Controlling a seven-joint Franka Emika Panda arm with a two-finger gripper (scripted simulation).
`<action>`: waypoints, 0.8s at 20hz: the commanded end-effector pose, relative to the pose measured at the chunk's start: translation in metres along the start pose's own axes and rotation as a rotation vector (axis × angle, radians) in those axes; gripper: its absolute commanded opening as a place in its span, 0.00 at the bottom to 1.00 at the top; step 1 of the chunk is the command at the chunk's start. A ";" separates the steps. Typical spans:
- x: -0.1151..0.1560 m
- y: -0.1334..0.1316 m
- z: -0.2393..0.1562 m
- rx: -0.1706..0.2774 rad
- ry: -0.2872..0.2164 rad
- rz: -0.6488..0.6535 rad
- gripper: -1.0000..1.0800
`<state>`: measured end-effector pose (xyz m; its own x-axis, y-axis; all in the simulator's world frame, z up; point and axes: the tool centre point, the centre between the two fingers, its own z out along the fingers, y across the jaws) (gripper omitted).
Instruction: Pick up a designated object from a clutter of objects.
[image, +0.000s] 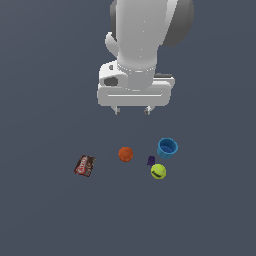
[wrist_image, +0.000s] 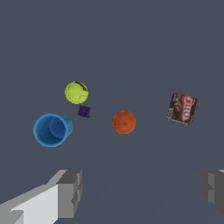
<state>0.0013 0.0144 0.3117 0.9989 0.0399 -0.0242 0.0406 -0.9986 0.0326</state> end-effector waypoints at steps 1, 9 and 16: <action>0.002 -0.001 0.002 0.000 0.000 -0.002 0.96; 0.021 -0.014 0.024 -0.003 0.003 -0.040 0.96; 0.051 -0.039 0.067 -0.003 0.010 -0.103 0.96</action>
<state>0.0426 0.0467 0.2537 0.9917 0.1272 -0.0185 0.1278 -0.9912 0.0345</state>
